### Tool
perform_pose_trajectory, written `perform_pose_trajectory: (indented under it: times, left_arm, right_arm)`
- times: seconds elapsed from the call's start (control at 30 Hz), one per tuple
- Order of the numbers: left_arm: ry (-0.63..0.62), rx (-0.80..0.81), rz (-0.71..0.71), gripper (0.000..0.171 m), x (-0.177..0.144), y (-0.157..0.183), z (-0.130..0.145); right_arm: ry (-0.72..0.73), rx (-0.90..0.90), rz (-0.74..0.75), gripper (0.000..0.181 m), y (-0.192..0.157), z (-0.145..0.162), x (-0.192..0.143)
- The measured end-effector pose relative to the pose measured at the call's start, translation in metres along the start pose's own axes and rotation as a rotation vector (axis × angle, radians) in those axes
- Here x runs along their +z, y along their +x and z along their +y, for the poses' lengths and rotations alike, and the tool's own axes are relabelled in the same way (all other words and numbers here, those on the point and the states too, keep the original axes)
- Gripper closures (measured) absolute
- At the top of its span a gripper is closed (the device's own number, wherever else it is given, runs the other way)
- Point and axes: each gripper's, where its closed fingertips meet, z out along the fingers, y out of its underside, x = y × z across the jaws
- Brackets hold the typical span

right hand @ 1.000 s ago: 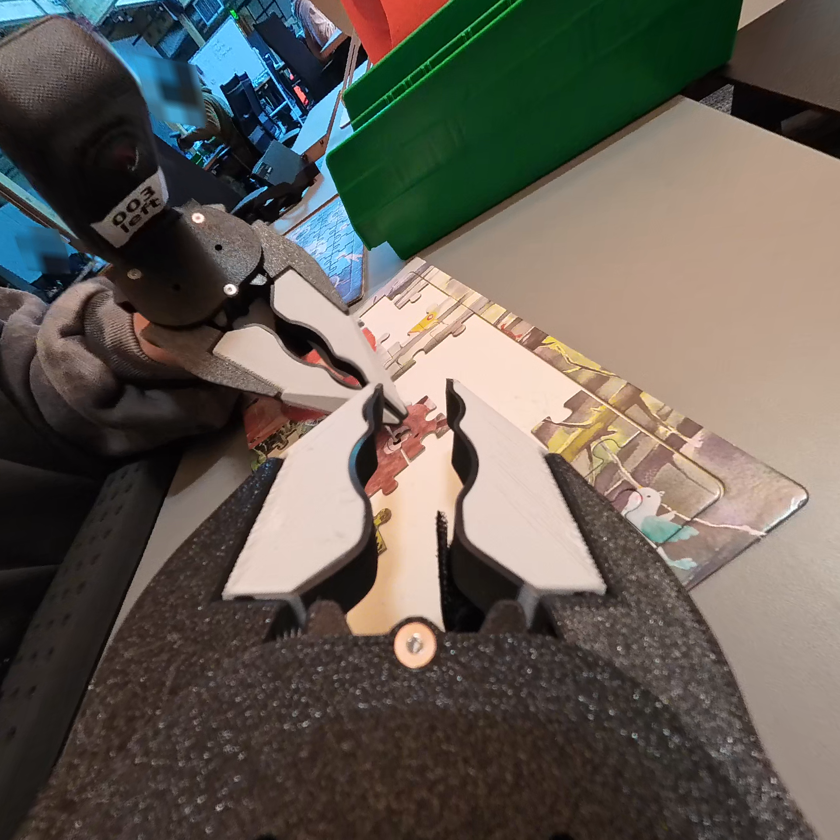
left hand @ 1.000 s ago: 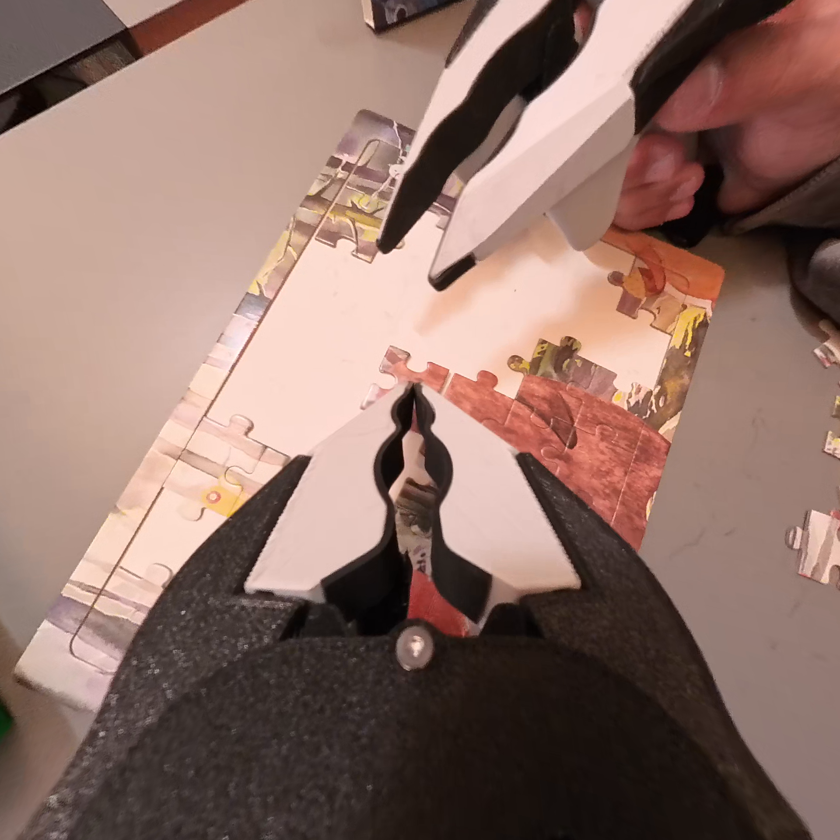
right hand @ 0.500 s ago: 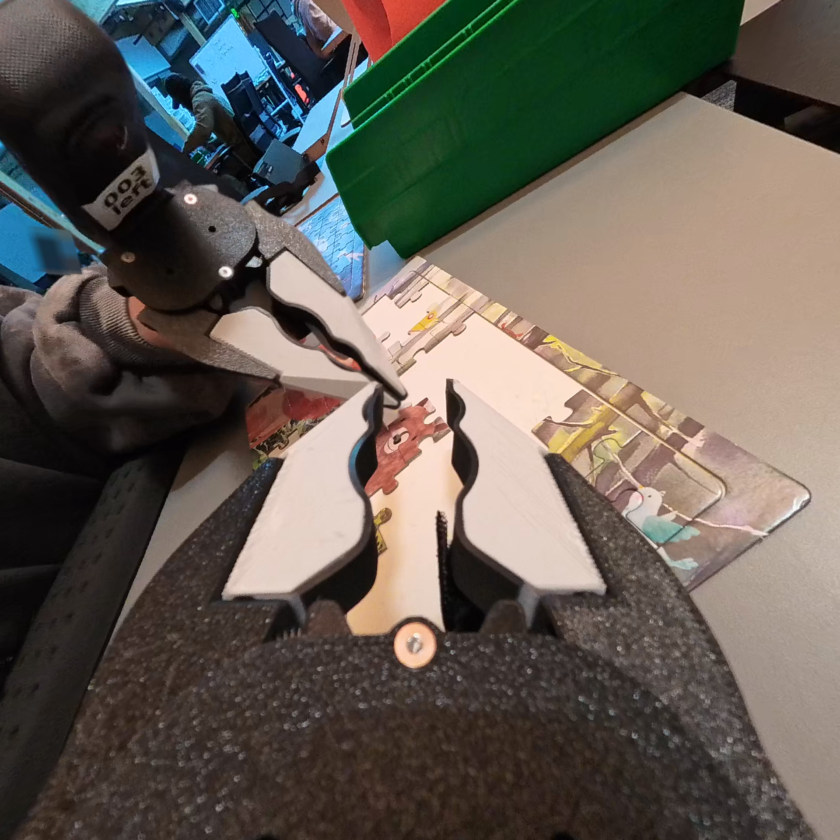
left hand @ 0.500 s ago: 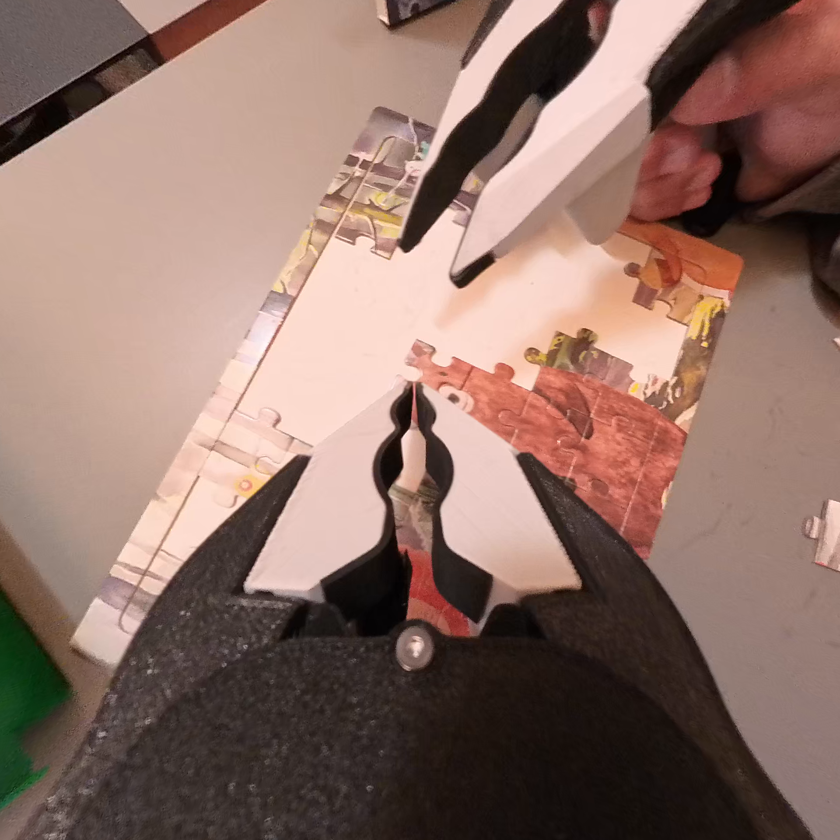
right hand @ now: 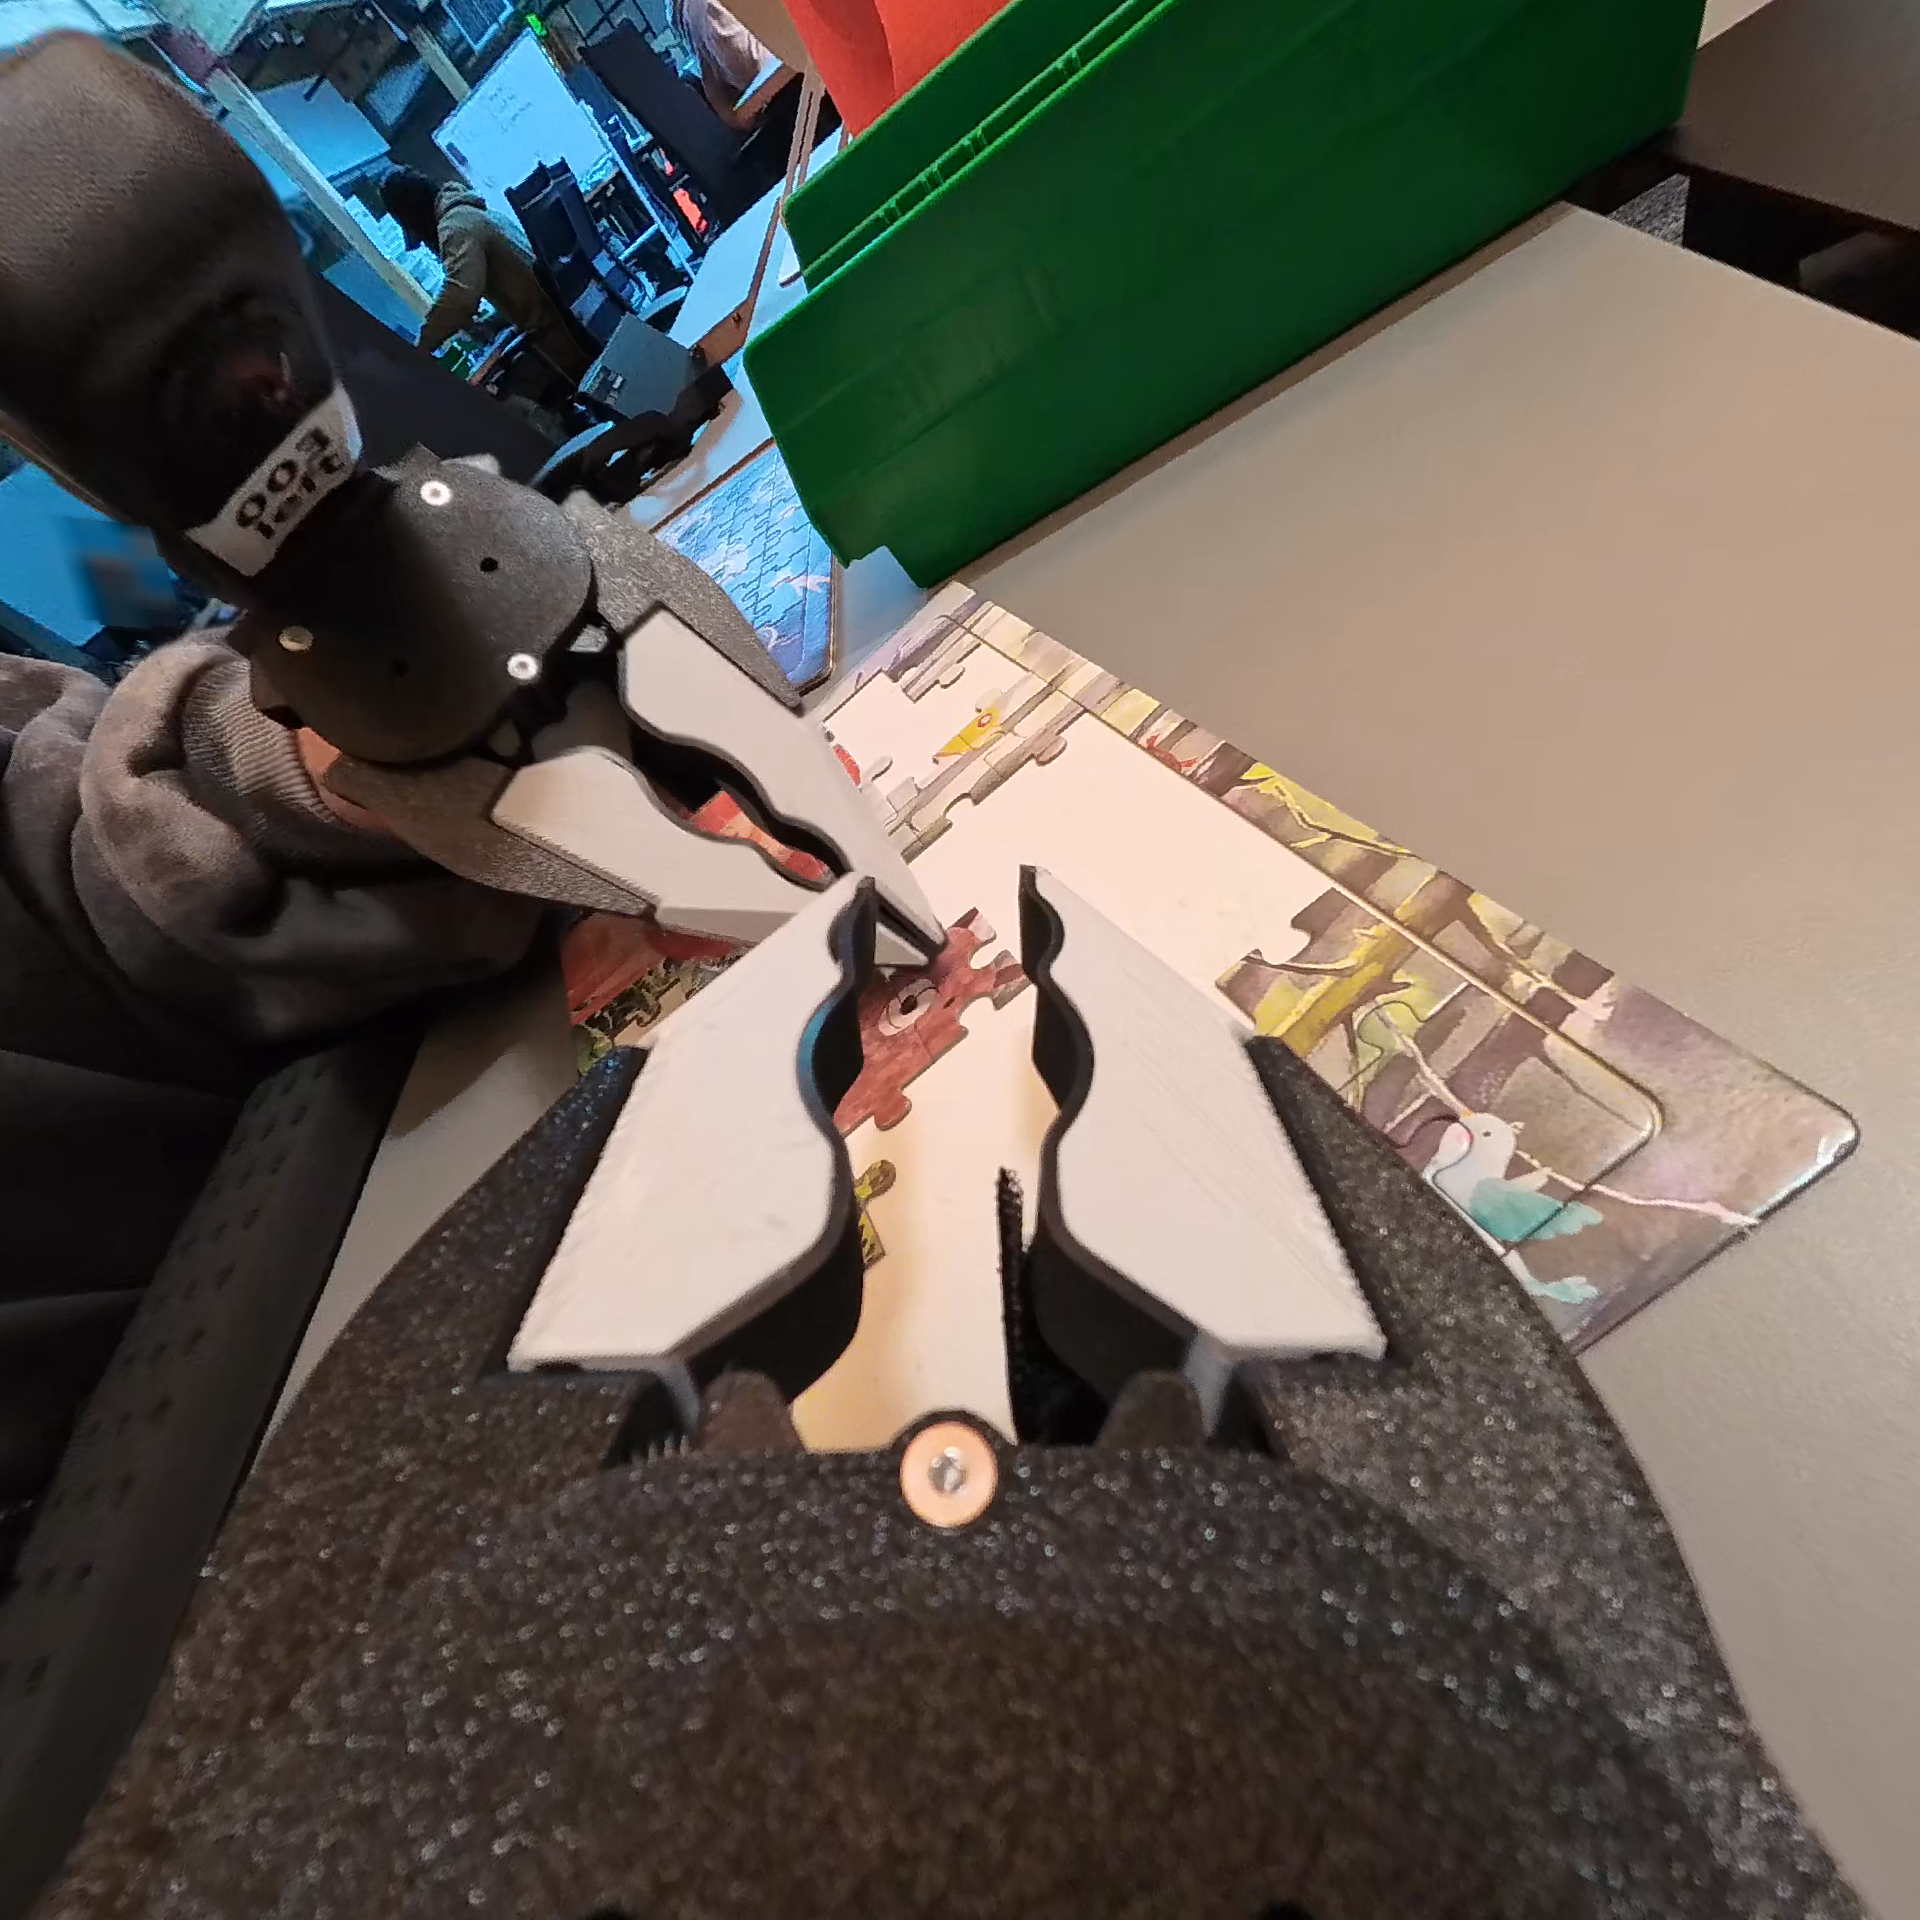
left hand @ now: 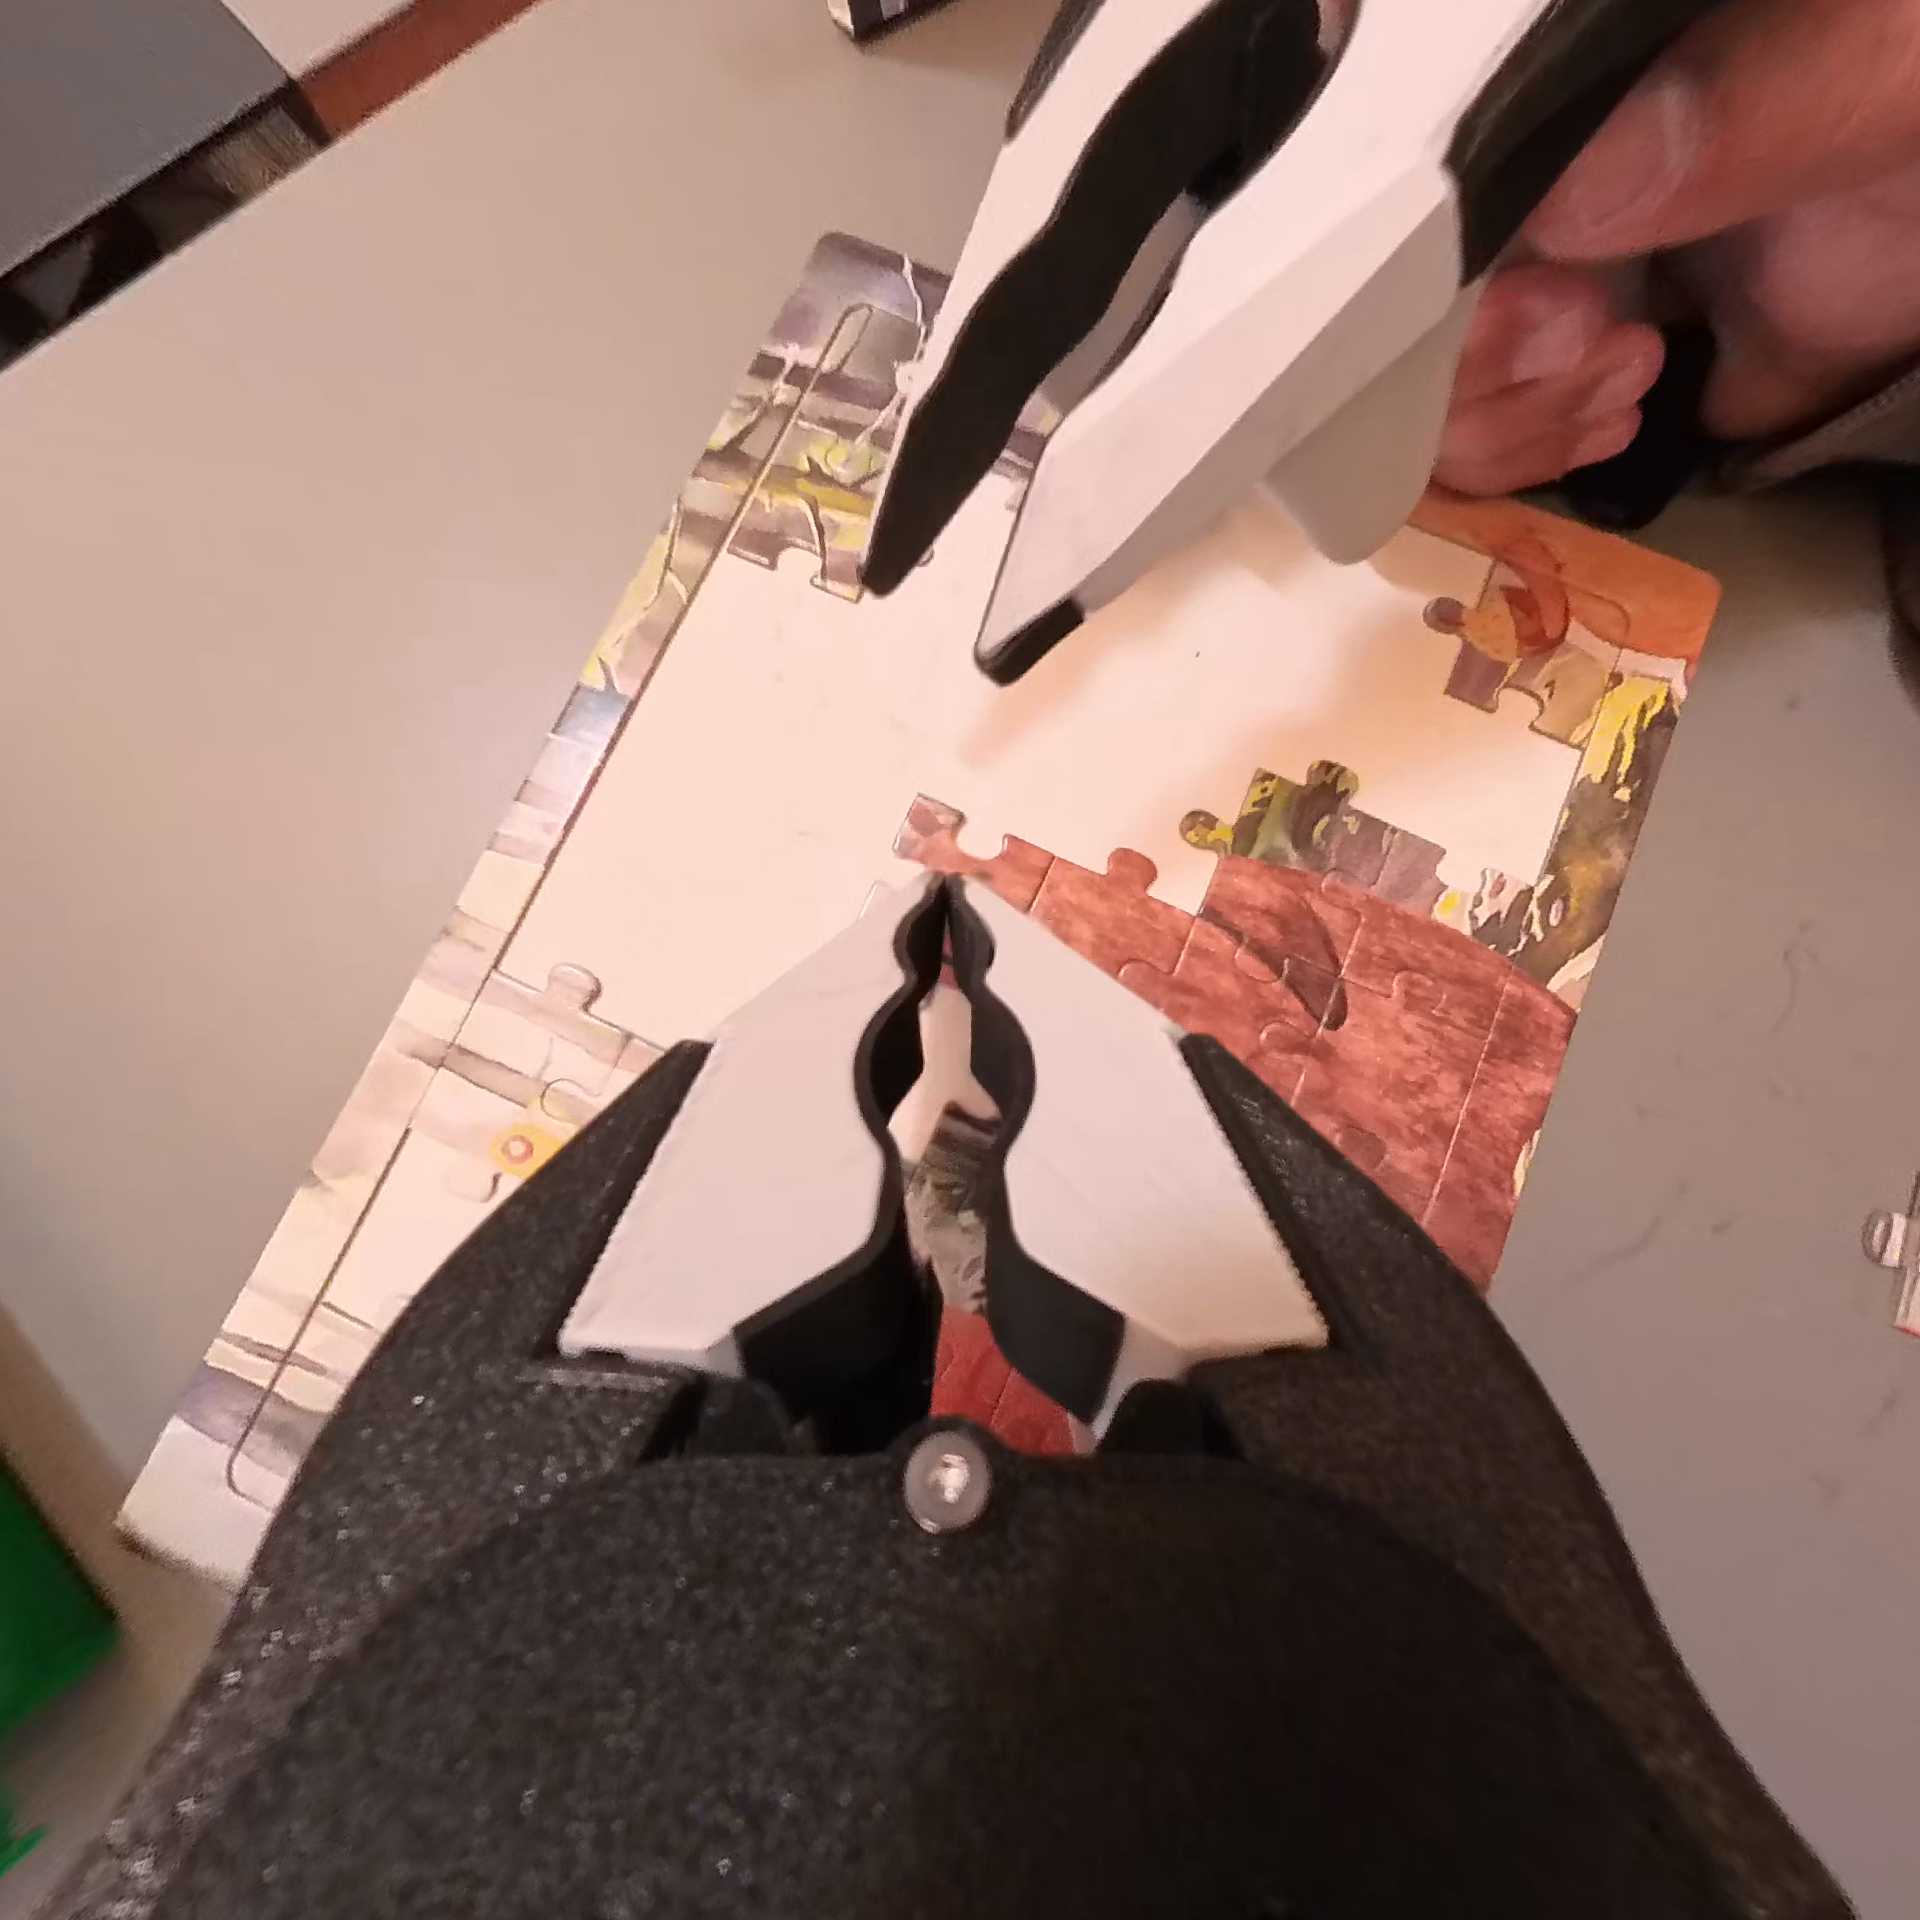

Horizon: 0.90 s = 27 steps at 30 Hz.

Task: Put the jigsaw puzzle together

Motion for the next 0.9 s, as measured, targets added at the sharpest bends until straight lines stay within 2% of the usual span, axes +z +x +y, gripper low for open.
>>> perform_pose_trajectory:
  times: [0.2,0.3,0.4,0.53,0.6,0.63,0.7,0.77,0.83,0.9]
  left_arm:
    - [-0.015,0.011,0.014,0.171,0.005,0.006,0.004]
    - [0.029,-0.011,-0.006,0.171,0.0,0.001,-0.004]
    - [-0.002,-0.01,-0.021,0.171,0.004,-0.001,0.005]
    - [0.076,-0.044,-0.061,0.171,-0.008,-0.007,-0.007]
    - [0.005,-0.007,-0.072,0.171,-0.002,-0.008,0.007]
    - [0.037,-0.006,-0.07,0.171,-0.004,-0.006,0.003]
    - [0.127,-0.07,-0.034,0.171,-0.018,-0.002,-0.012]
    - [0.219,-0.108,-0.092,0.169,-0.048,-0.009,-0.022]
    - [0.229,-0.127,-0.174,0.167,-0.08,-0.014,-0.01]
    - [0.211,-0.14,-0.247,0.161,-0.107,-0.012,0.012]
  right_arm:
    - [0.001,0.001,0.0,0.154,0.0,0.0,0.0]
    - [0.001,0.001,0.0,0.154,0.0,0.0,0.0]
    - [0.001,0.002,0.001,0.154,0.001,0.0,0.0]
    - [-0.001,0.002,0.002,0.154,0.001,0.0,0.0]
    - [-0.004,0.003,0.003,0.154,0.001,0.001,0.0]
    - [-0.005,0.003,0.003,0.154,0.001,0.001,0.0]
    - [-0.004,0.0,0.007,0.154,0.001,0.001,0.0]
    - [0.0,-0.019,0.01,0.154,0.0,0.0,-0.001]
    - [0.02,-0.089,0.041,0.156,-0.006,-0.01,-0.008]
    - [0.069,-0.204,0.086,0.155,-0.025,-0.037,-0.026]
